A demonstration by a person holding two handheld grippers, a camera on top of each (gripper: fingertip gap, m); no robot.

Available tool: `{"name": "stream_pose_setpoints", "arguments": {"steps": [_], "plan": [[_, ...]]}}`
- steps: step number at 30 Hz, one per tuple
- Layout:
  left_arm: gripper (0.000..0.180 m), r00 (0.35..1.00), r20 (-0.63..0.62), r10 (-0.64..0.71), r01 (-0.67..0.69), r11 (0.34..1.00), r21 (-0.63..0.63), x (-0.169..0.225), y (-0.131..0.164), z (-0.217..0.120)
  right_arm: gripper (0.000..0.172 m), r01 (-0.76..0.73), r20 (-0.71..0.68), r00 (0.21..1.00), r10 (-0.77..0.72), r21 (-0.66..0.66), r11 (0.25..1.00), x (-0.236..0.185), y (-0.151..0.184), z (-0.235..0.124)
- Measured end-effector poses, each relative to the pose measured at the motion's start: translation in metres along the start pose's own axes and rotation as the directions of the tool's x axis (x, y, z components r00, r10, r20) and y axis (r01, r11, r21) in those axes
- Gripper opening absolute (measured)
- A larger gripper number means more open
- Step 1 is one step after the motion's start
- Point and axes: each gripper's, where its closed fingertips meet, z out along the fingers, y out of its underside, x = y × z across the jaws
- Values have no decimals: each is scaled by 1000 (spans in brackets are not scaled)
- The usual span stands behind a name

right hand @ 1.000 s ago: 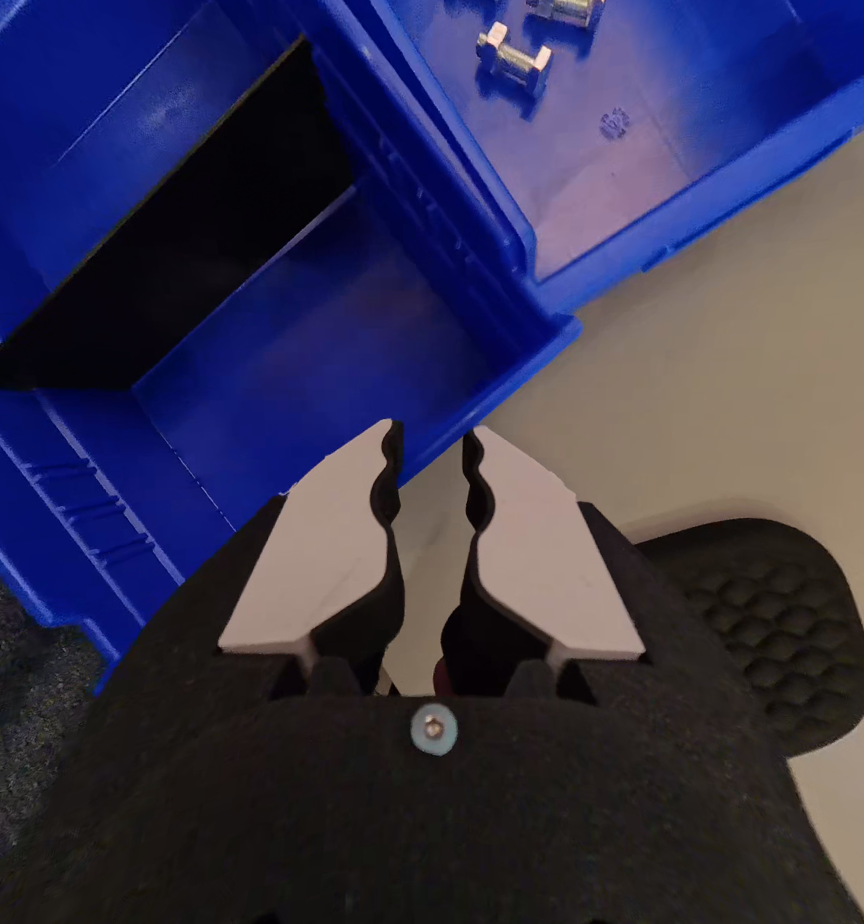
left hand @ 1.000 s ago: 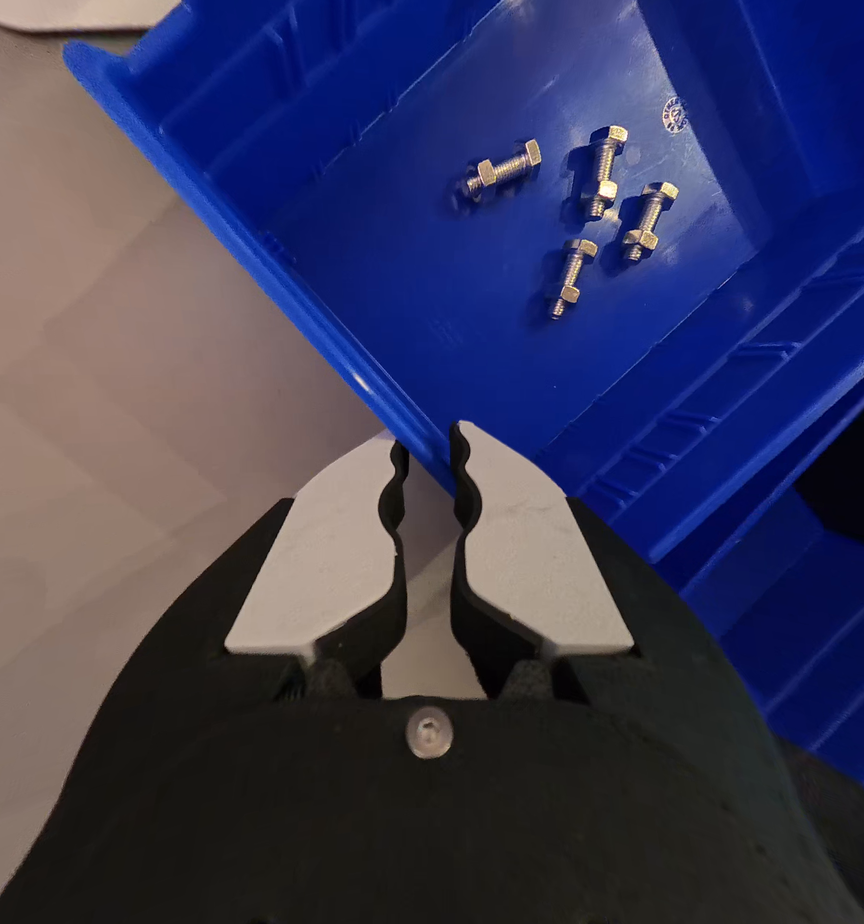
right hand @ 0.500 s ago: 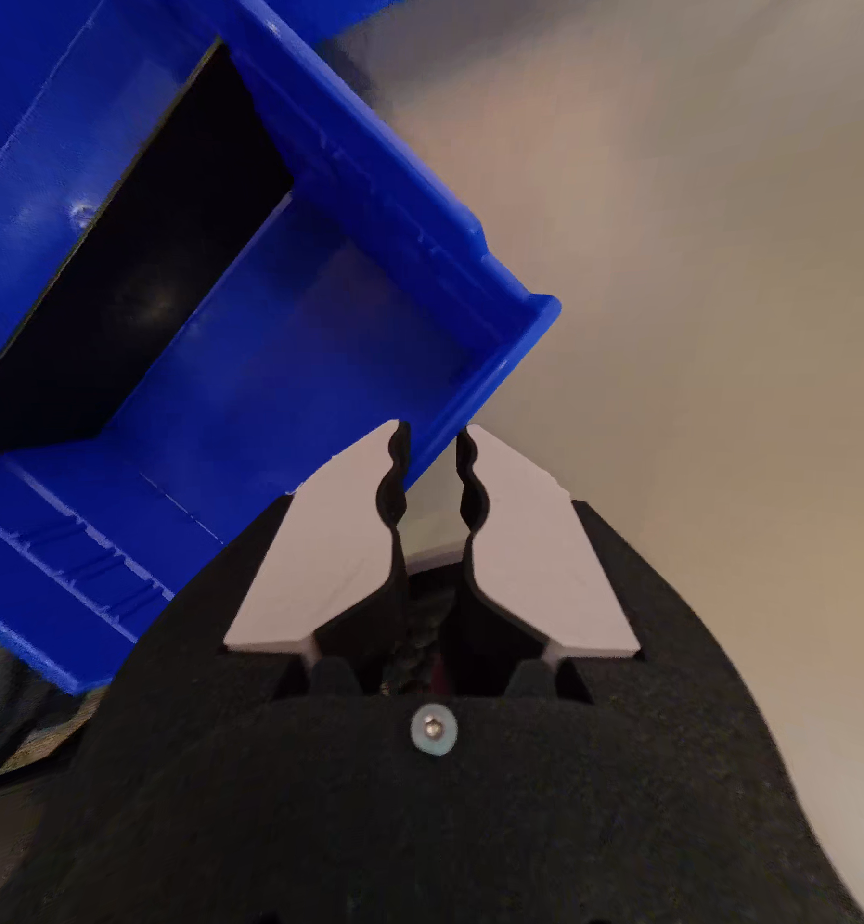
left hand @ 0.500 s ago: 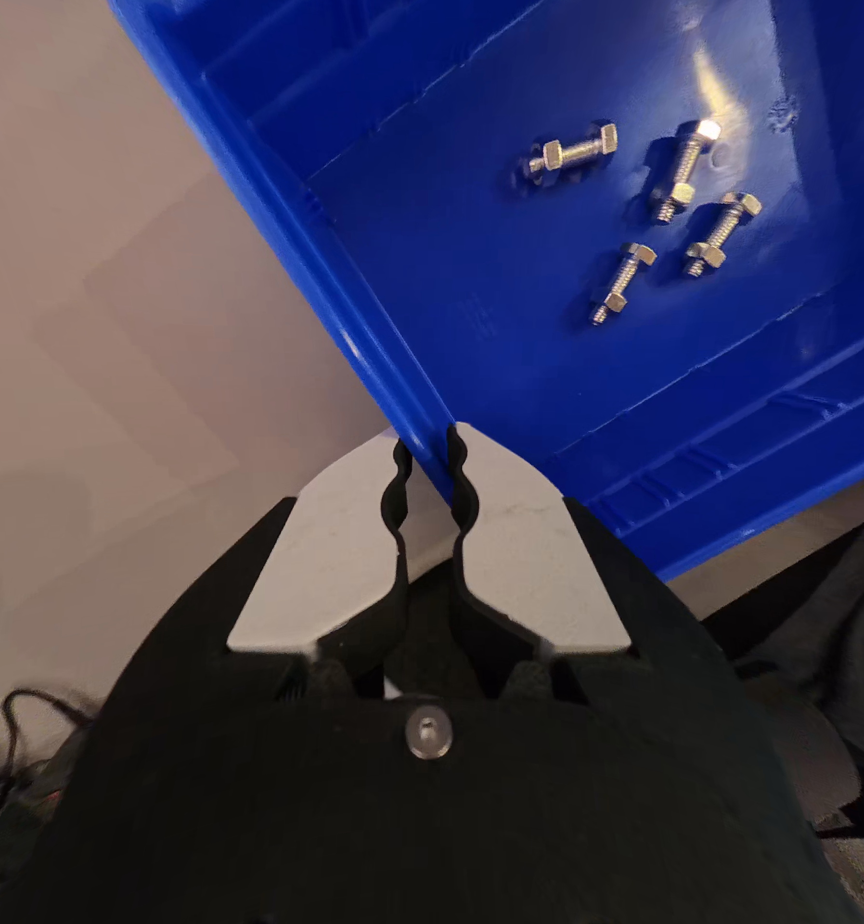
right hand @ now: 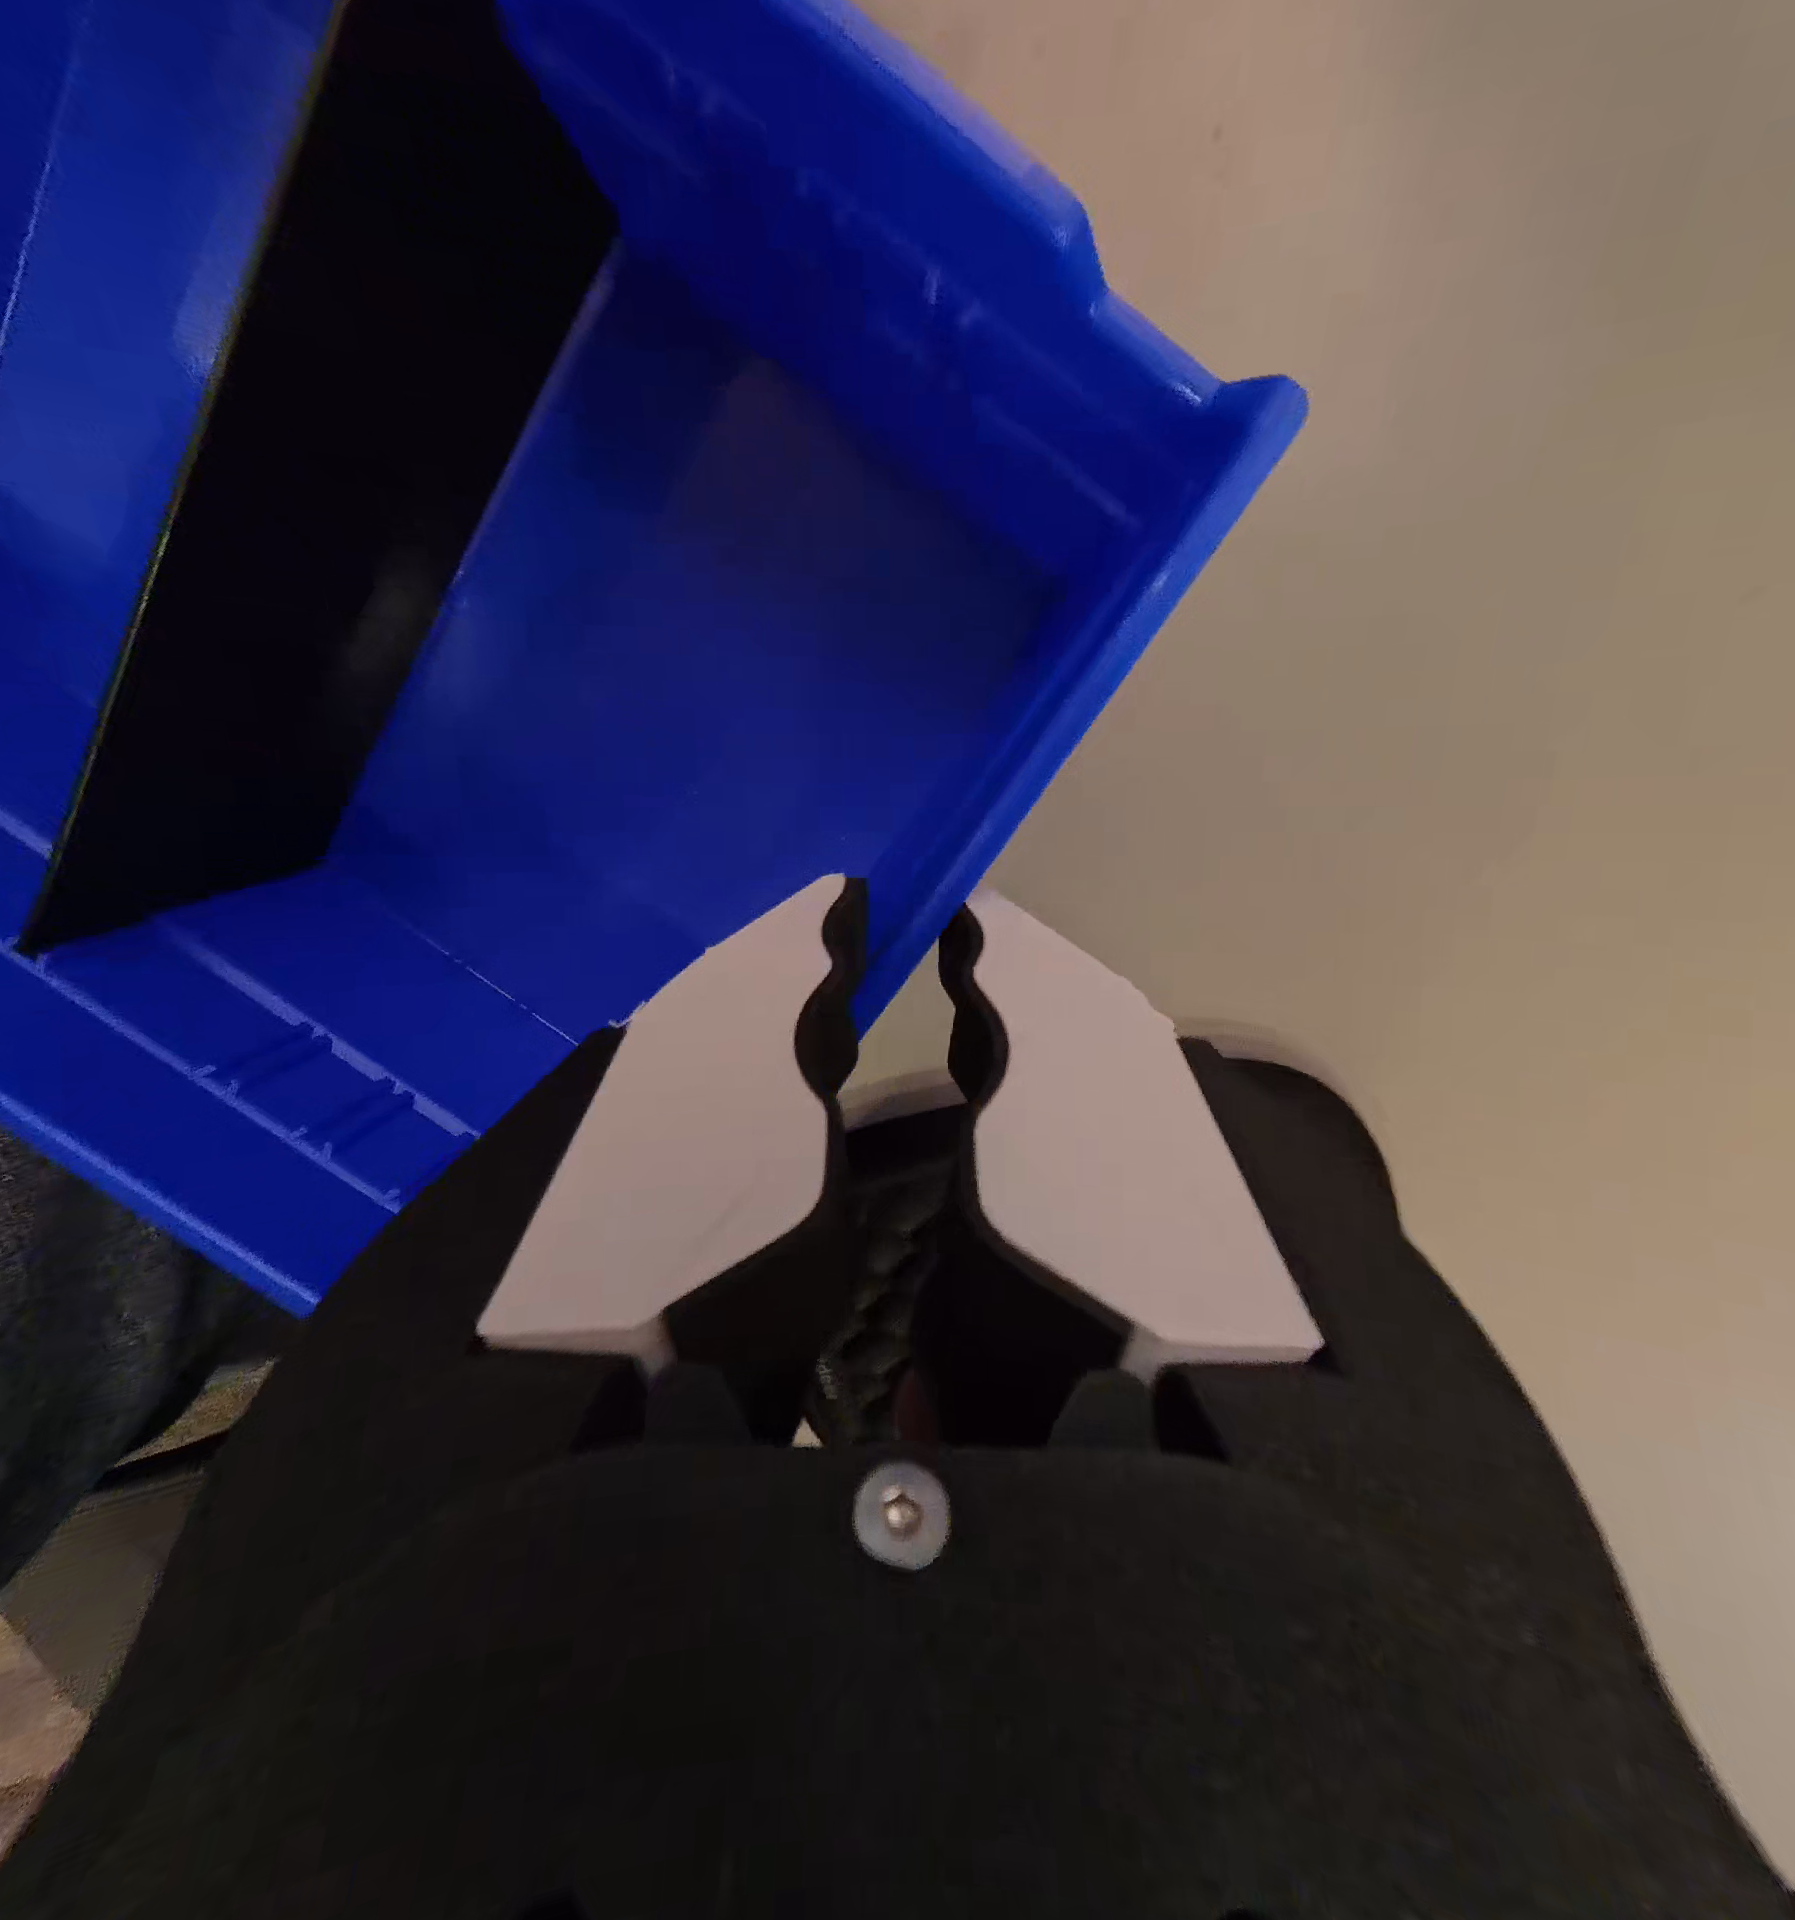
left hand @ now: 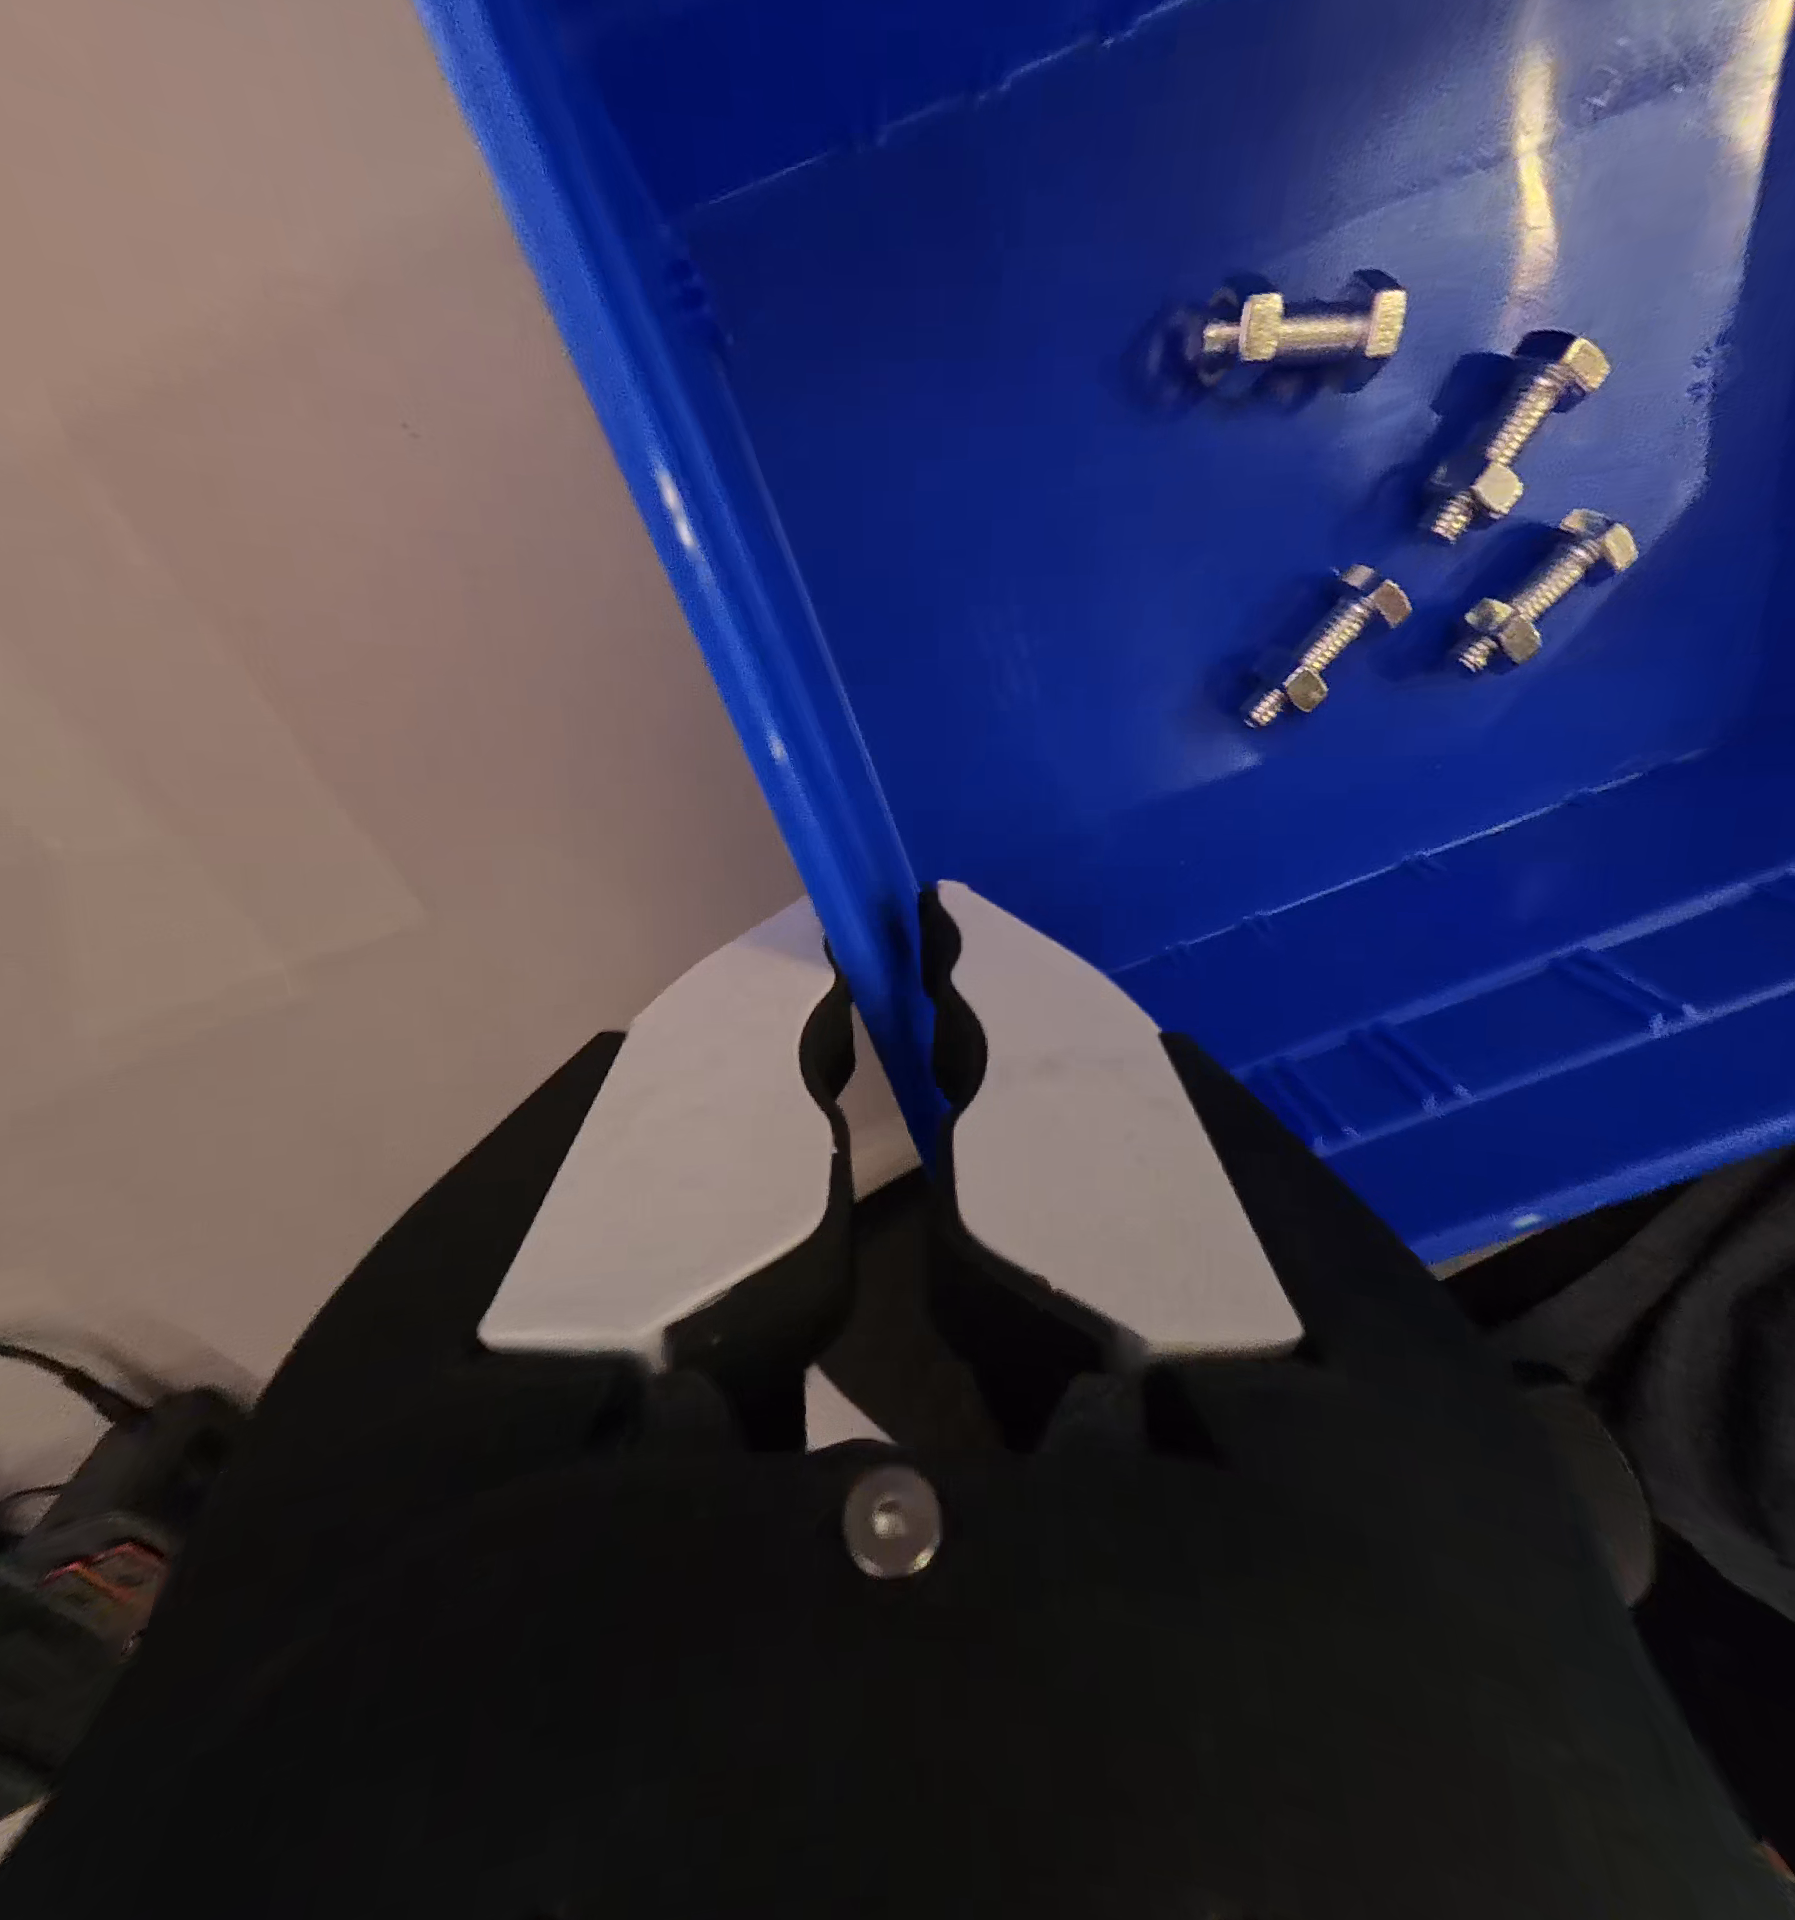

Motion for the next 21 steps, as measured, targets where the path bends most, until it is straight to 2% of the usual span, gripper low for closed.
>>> {"name": "stream_pose_setpoints", "arguments": {"steps": [1, 7, 10, 18, 21], "plan": [[8, 1000, 15, -1, 1, 1000, -8, -4, -1, 0, 13, 11, -5, 1000, -11, -8, 1000, 4, -3, 1], [7, 998, 28, 54, -52, 997, -52, -29, -11, -2, 11, 46, -63, 997, -49, -49, 998, 57, -28, 2], [9, 991, 97, 93, -83, 991, -102, -50, -18, -5, 9, 54, -86, 995, -59, -63, 997, 97, -38, 0], [9, 977, 144, 157, -131, 976, -175, -89, -49, -6, 8, 56, -109, 992, -63, -72, 996, 191, -54, -6], [9, 975, 150, 166, -135, 972, -194, -98, -63, -6, 9, 76, -157, 983, -91, -98, 992, 230, -59, -10]]}}
